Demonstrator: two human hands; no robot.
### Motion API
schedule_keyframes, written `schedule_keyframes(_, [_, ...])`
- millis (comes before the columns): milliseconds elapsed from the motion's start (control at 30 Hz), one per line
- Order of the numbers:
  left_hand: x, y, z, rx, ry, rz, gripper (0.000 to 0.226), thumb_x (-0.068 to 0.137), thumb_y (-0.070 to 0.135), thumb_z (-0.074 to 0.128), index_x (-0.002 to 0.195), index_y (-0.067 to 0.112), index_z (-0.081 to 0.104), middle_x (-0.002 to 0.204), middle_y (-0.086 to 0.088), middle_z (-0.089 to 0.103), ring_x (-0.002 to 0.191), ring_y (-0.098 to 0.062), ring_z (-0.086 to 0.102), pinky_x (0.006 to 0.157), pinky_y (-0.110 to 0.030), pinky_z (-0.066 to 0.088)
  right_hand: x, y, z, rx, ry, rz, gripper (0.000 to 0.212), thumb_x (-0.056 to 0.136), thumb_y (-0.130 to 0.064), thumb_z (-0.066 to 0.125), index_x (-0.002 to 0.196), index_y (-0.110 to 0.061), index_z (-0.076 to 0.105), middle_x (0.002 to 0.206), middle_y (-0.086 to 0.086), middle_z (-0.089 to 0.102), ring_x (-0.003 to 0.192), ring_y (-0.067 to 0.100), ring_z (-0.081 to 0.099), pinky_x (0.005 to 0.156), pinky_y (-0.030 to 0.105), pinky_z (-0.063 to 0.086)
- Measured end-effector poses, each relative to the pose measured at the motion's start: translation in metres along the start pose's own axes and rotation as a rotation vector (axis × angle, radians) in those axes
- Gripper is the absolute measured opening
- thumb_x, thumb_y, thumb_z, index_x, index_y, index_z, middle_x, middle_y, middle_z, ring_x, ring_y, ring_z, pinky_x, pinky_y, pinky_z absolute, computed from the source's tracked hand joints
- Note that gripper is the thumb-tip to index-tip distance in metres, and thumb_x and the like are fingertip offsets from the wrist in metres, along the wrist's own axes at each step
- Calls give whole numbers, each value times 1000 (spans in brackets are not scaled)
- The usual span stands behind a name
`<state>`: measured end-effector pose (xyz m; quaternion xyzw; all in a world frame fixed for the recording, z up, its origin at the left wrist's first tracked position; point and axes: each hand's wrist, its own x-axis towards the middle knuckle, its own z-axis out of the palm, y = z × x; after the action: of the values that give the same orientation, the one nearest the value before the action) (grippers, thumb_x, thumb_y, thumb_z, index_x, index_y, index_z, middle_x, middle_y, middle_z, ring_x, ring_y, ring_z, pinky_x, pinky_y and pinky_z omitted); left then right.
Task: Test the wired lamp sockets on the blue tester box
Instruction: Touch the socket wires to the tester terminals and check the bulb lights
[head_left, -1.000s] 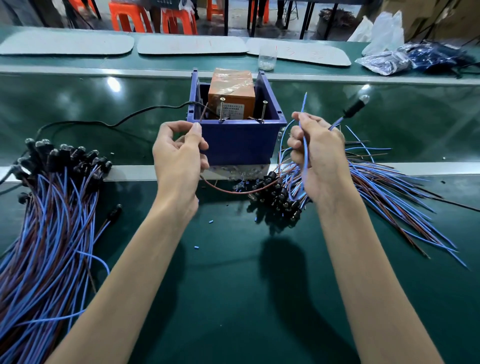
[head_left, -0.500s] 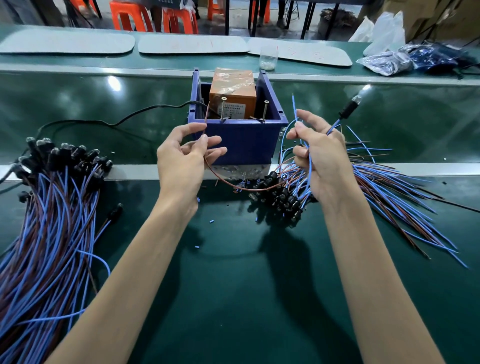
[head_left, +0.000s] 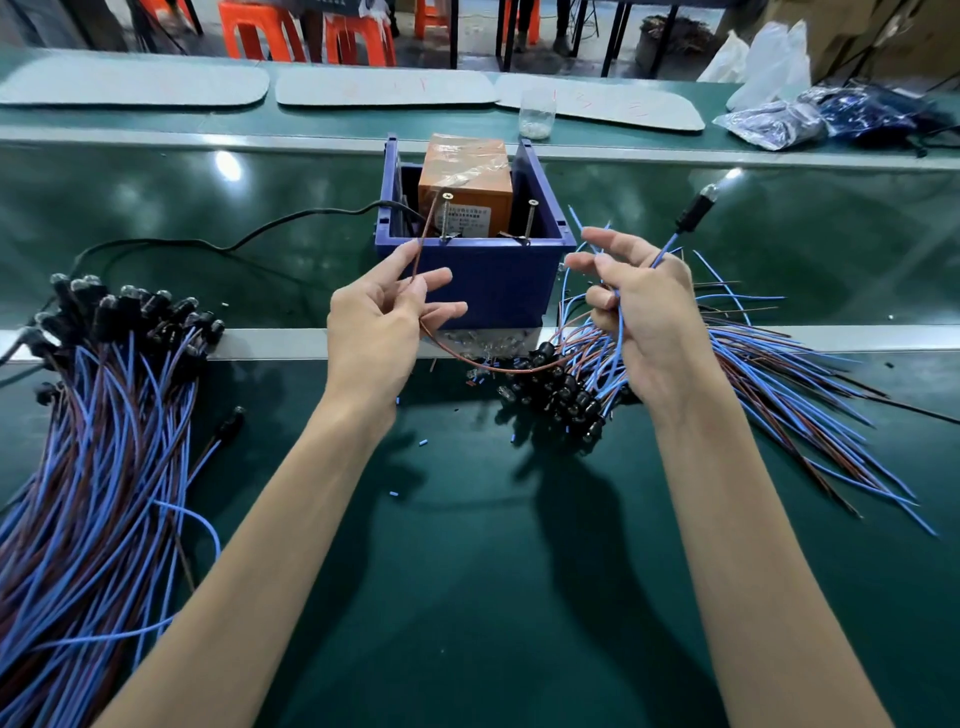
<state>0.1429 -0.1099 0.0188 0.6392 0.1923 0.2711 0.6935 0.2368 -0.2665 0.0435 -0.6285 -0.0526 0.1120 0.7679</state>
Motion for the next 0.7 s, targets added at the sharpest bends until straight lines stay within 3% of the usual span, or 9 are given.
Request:
schedule_keyframes(167, [2,-1,-2,-4,29,-15,36,98,3,48,133,10,54,91,1,73,71,-13,73,78,-22,56,2,4,-1,-46,16,-17,19,97,-1,44,100,-14,58,67,-3,72,42,3,34,41,12,31])
schedule_keyframes(700, [7,-6,-6,-35,44,-63,28,99,2,46,119,13,61,85,0,74,68,-14,72,67,-18,54,2,9,-3,-84,-45,-55,28,101,-5,41,98,-15,67,73,-6,71,43,1,34,39,11,28])
